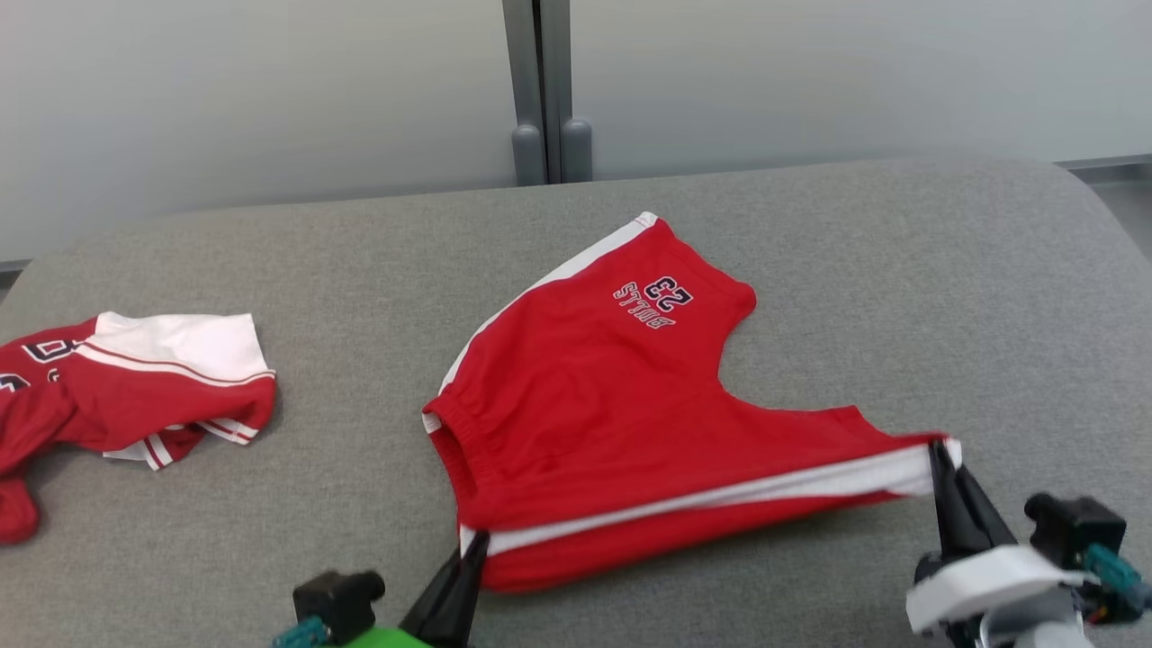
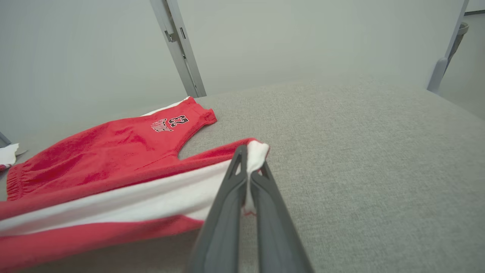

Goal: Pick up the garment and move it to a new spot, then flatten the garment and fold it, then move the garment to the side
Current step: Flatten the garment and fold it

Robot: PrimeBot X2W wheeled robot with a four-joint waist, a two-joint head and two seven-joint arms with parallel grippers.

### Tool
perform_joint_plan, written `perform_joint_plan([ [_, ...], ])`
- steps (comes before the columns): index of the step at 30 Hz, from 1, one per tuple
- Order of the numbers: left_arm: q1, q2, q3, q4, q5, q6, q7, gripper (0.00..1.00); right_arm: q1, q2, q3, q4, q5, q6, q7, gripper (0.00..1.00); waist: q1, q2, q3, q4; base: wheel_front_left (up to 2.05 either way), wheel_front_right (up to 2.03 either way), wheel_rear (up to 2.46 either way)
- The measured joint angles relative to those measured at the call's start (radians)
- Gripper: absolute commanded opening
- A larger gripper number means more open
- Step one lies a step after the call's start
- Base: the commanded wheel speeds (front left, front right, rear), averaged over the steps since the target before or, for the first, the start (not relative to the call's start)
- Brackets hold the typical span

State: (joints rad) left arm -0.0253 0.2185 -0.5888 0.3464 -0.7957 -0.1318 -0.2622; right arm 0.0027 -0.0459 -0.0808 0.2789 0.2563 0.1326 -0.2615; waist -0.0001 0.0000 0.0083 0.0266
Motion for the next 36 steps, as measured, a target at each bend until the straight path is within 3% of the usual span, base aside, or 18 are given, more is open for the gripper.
perform_joint_plan([
  [8,-0.216,0.0,0.002,-0.06,-0.006,0.0,-0.002,0.0,-0.35,-0.002,0.043,0.051,-0.129,-0.001,0.0,0.0,0.0,0.0,0.104,0.029,0.0,0.0,0.0],
  [17,-0.439,0.005,0.006,-0.049,-0.051,0.0,-0.002,0.0,-0.789,0.0,0.067,0.306,-0.308,-0.001,0.0,0.0,0.0,0.0,0.263,0.092,0.0,0.0,0.0],
  [23,-0.508,-0.006,-0.004,-0.015,-0.073,0.0,-0.002,0.0,-0.98,-0.001,0.052,0.466,-0.418,-0.001,0.0,0.0,0.0,0.0,0.363,0.138,0.0,0.0,0.0],
  [24,-0.515,-0.007,-0.006,-0.011,-0.073,0.0,-0.002,0.02,-0.996,0.0,0.049,0.483,-0.432,-0.001,0.0,0.0,0.0001,0.0,0.375,0.144,0.0,0.0,0.0],
  [25,-0.523,-0.011,-0.005,-0.004,-0.074,0.0,-0.002,0.33,-1.015,-0.001,0.042,0.503,-0.449,-0.001,0.0,0.0,0.0,0.0,0.39,0.153,0.0,0.0,0.0],
  [26,-0.529,-0.015,-0.005,0.001,-0.076,0.0,-0.002,0.48,-1.03,-0.001,0.029,0.518,-0.47,-0.001,0.0,0.11,0.0001,0.0,0.405,0.161,0.0,0.0,0.0],
  [27,-0.533,-0.019,-0.005,0.004,-0.077,0.0,-0.002,1.0,-1.042,-0.001,0.013,0.53,-0.49,-0.001,0.0,0.47,0.0001,0.0,0.418,0.17,0.0,0.0,0.0],
  [28,-0.536,-0.021,-0.006,0.01,-0.077,0.0,-0.002,1.0,-1.049,-0.001,0.004,0.537,-0.502,-0.001,0.0,0.87,0.0001,0.0,0.427,0.176,0.0,0.0,0.0],
  [29,-0.537,-0.023,-0.005,0.015,-0.077,0.0,-0.002,1.0,-1.055,-0.002,-0.007,0.545,-0.513,-0.001,0.0,1.0,0.0002,0.0,0.438,0.185,0.0,0.0,0.0],
  [36,-0.512,-0.027,0.016,0.032,-0.075,0.0,-0.002,1.0,-1.052,-0.001,-0.059,0.569,-0.563,-0.001,0.0,1.0,0.0002,0.0,0.469,0.23,0.0,0.0,0.0],
])
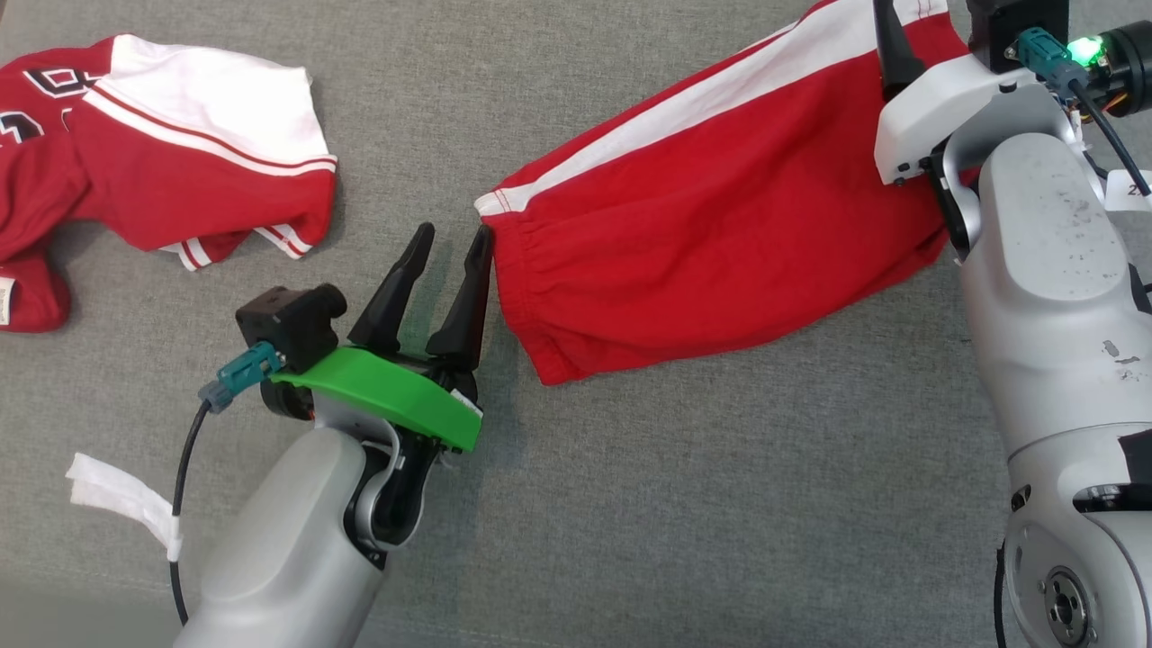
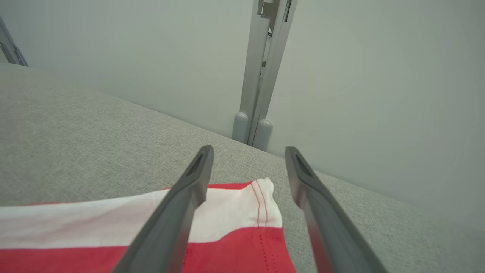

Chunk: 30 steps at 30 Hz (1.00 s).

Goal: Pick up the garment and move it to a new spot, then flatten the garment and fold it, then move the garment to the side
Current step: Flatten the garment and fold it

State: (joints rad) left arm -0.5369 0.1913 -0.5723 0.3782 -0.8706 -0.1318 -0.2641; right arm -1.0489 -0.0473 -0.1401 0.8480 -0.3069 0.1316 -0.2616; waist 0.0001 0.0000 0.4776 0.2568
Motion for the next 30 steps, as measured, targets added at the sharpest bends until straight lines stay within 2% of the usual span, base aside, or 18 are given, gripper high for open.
perform_joint_plan([
  [7,0.06,-0.006,0.041,-0.007,0.026,0.0,0.0,1.0,0.036,-0.001,-0.043,0.02,-0.027,0.0,0.0,1.0,0.0,0.0,-0.026,-0.004,0.0,0.0,0.0],
  [10,0.08,-0.007,0.059,-0.015,0.068,0.0,0.0,1.0,0.062,-0.001,-0.063,0.054,-0.031,0.0,0.0,1.0,0.0,0.0,-0.039,-0.004,0.0,0.0,0.0],
  [18,0.122,-0.013,0.103,-0.019,0.119,0.0,0.0,1.0,0.134,-0.001,-0.238,0.132,-0.097,0.0,0.034,1.0,-0.0001,0.0,-0.067,0.001,0.0,0.0,0.0],
  [21,0.128,-0.013,0.112,-0.018,0.125,0.0,0.0,1.0,0.139,-0.001,-0.272,0.167,-0.106,0.0,0.06,0.98,-0.0001,0.0,-0.075,0.003,0.0,0.0,0.0],
  [23,0.137,-0.013,0.116,-0.016,0.129,0.0,0.0,1.0,0.138,-0.001,-0.286,0.189,-0.104,0.0,0.062,0.0,-0.0001,0.0,-0.08,0.003,0.0,0.0,0.0],
  [30,0.169,-0.015,0.148,0.012,0.163,0.0,0.0,1.0,0.158,0.003,-0.356,0.257,-0.05,0.001,0.031,0.0,-0.0001,0.0,-0.118,-0.01,0.0,0.0,0.0],
])
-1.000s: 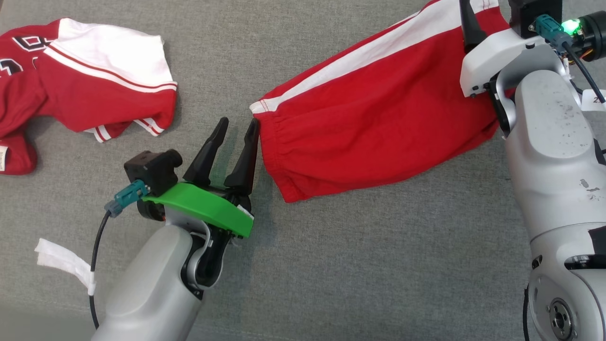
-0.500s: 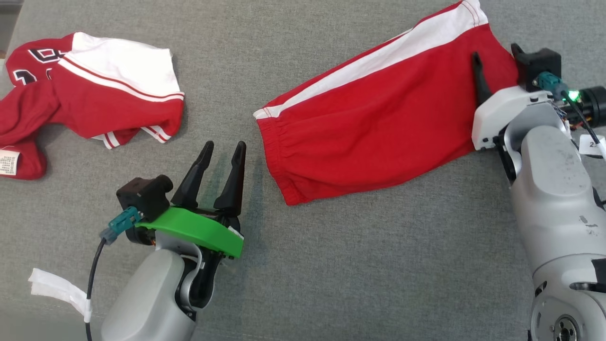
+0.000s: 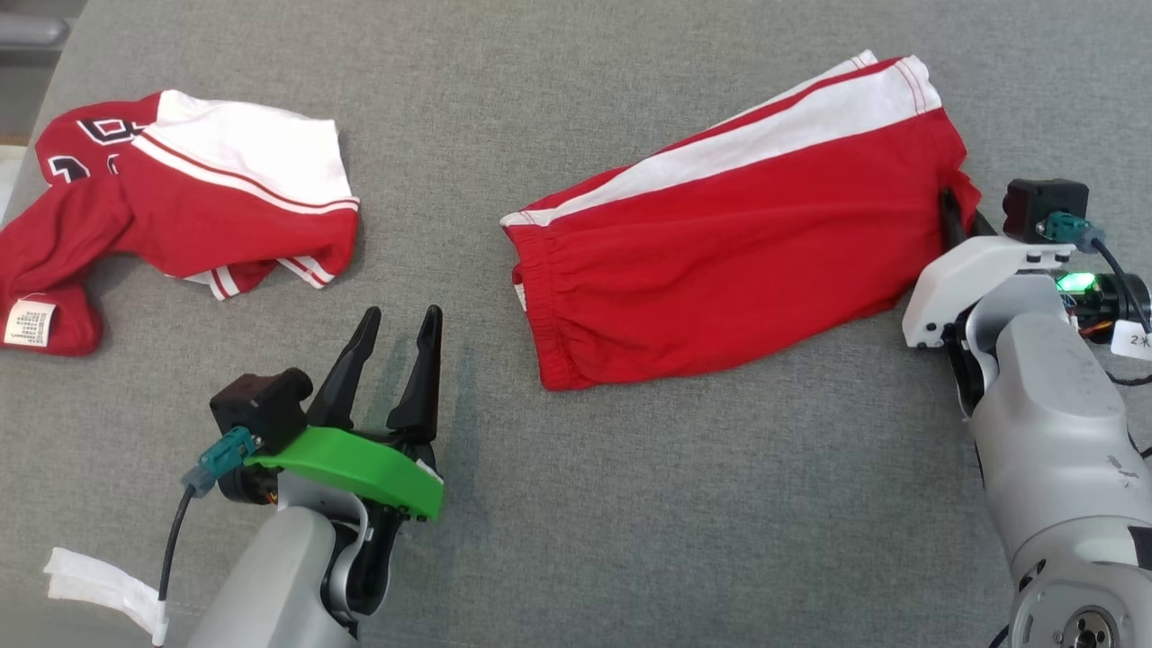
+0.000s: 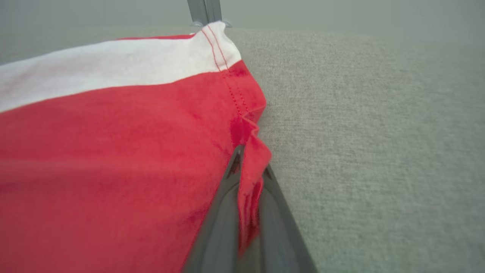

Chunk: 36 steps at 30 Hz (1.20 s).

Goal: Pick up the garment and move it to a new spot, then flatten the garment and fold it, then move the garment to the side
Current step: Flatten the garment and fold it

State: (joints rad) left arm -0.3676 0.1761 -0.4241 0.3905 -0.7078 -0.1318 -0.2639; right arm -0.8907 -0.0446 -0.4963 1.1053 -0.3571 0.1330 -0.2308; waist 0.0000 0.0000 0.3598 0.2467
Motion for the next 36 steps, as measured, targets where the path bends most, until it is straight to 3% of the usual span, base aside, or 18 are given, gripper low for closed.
perform_joint_plan([
  [8,0.078,-0.009,0.044,0.04,0.046,0.0,0.0,1.0,0.105,-0.001,-0.034,0.006,0.063,0.0,-0.034,0.0,0.0,0.0,-0.081,-0.031,0.0,0.0,0.0],
  [19,0.202,-0.037,0.11,0.071,0.117,0.0,0.0,1.0,0.334,-0.003,0.035,-0.15,0.255,-0.001,-0.032,0.0,0.0,0.0,-0.216,-0.083,0.0,0.0,0.0],
  [24,0.227,-0.043,0.123,0.081,0.139,0.0,0.0,1.0,0.359,-0.004,0.097,-0.259,0.3,-0.001,-0.032,0.0,-0.0001,0.0,-0.253,-0.102,0.0,0.0,0.0],
  [28,0.235,-0.05,0.123,0.093,0.14,0.0,0.0,1.0,0.322,-0.007,0.246,-0.348,0.386,-0.002,-0.032,0.0,-0.0001,0.0,-0.265,-0.1,0.0,0.0,0.0],
  [36,0.237,-0.062,0.087,0.118,0.14,0.0,0.0,1.0,0.273,-0.004,0.703,-0.425,0.638,-0.002,-0.032,0.0,-0.0001,0.0,-0.272,-0.051,0.0,0.0,0.0],
])
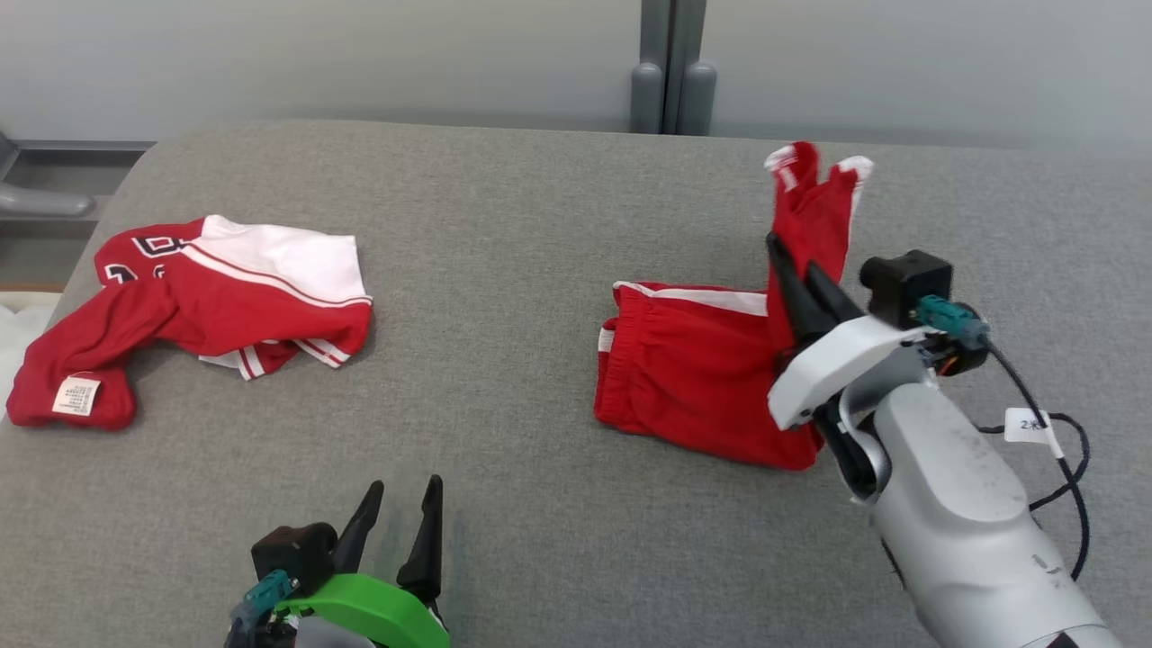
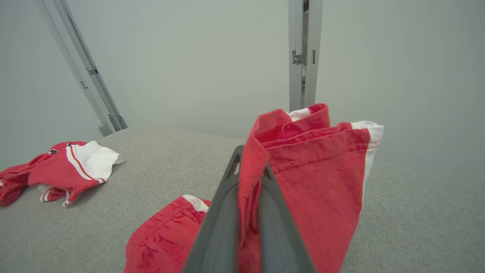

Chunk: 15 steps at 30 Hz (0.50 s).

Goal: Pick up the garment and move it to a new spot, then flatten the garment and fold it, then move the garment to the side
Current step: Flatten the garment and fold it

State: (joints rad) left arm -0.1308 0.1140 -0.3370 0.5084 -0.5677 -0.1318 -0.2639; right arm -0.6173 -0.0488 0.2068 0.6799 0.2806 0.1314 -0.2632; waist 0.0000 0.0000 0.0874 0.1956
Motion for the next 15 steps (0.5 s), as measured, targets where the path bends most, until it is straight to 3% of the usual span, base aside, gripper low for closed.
perform_joint_plan([
  [6,-0.003,-0.003,-0.034,0.021,-0.007,0.0,0.0,1.0,-0.002,0.001,0.263,0.054,0.119,0.0,0.0,0.0,0.0,0.0,0.0,0.057,0.0,0.0,0.0],
  [7,-0.003,-0.002,-0.037,0.023,-0.01,0.0,0.0,1.0,0.0,0.001,0.303,0.053,0.138,0.0,0.0,0.45,0.0,0.0,0.0,0.066,0.0,0.0,0.0],
  [8,-0.003,-0.001,-0.037,0.025,-0.012,0.0,0.0,1.0,0.004,0.001,0.335,0.053,0.155,0.0,0.0,1.0,0.0,0.0,-0.001,0.074,0.0,0.0,0.0],
  [15,-0.002,0.008,0.002,0.032,0.013,0.0,0.0,1.0,0.05,0.005,0.508,-0.034,0.238,0.0,0.0,1.0,0.0,0.0,-0.015,0.089,0.0,0.0,0.0],
])
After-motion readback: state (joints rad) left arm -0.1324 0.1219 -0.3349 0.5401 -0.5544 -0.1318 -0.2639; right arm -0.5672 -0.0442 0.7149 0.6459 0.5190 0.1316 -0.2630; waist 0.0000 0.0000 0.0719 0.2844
